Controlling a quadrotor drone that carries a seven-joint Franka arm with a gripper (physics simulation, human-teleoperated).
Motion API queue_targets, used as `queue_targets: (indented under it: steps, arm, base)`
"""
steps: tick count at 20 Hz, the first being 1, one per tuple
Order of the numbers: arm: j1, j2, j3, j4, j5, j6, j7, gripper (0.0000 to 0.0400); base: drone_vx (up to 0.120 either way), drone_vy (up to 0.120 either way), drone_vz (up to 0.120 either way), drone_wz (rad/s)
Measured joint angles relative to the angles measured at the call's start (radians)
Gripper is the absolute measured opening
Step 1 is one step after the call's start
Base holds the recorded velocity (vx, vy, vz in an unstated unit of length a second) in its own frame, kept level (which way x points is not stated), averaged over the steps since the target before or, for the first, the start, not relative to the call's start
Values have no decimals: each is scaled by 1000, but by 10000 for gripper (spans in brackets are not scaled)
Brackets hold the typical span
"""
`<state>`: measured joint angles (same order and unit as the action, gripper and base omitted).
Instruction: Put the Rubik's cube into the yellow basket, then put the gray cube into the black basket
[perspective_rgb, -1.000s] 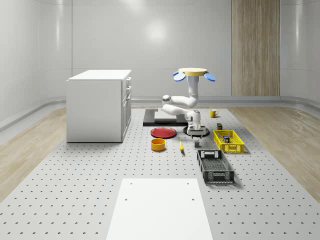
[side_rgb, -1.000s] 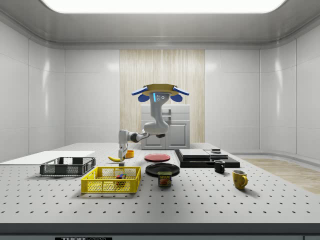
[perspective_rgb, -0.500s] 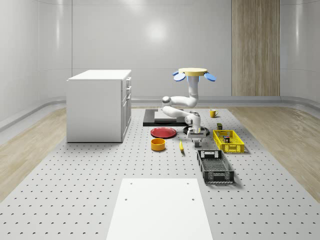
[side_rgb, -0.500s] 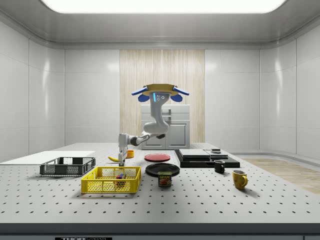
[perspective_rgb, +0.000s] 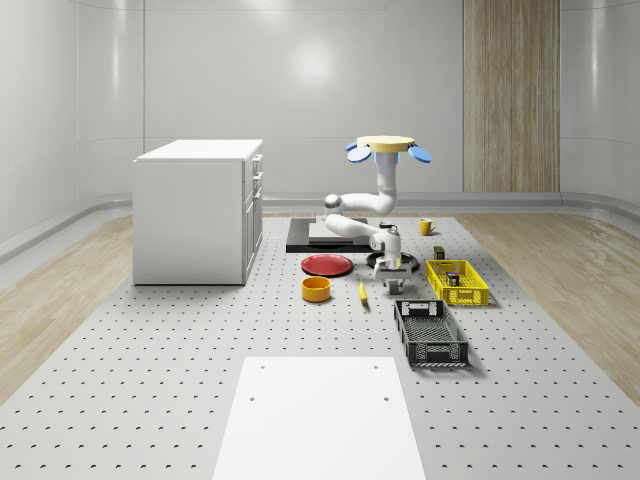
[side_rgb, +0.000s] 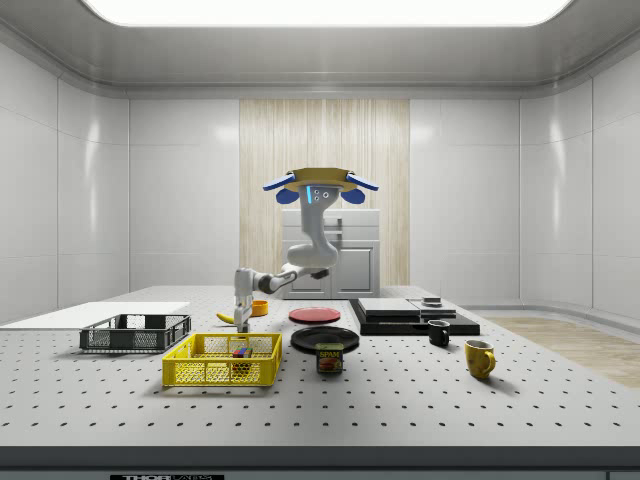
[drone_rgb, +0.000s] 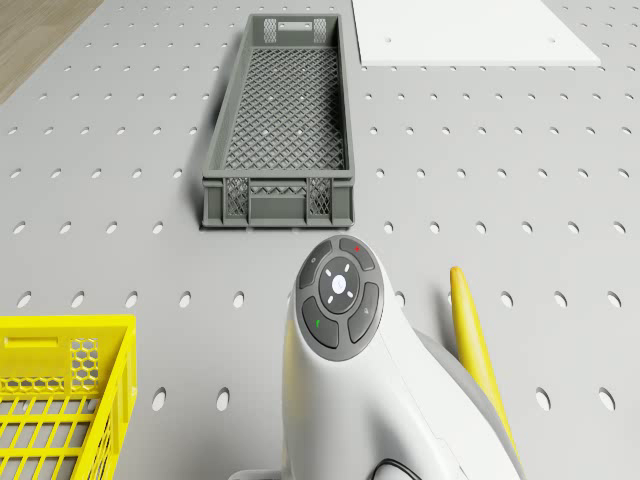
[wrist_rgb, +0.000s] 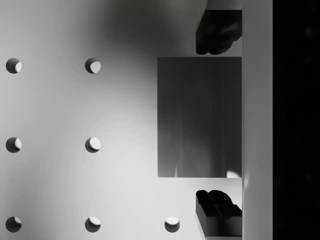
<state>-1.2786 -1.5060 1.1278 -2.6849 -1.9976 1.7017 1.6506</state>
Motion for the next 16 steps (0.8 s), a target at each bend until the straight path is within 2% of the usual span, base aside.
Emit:
queue_targets:
  steps: [7, 9, 11, 16]
  arm:
    - [1, 5, 0, 4, -2, -2, -5, 400]
    - [2, 6, 0, 5, -2, -3, -6, 341]
    - [2, 7, 0, 5, -3, -4, -6, 305]
    - [3, 9, -1, 5, -4, -6, -7, 267]
  base:
    - [0, 0, 0, 0]
    - [0, 0, 0, 0]
    - [0, 0, 0, 0]
    - [0, 0, 0, 0]
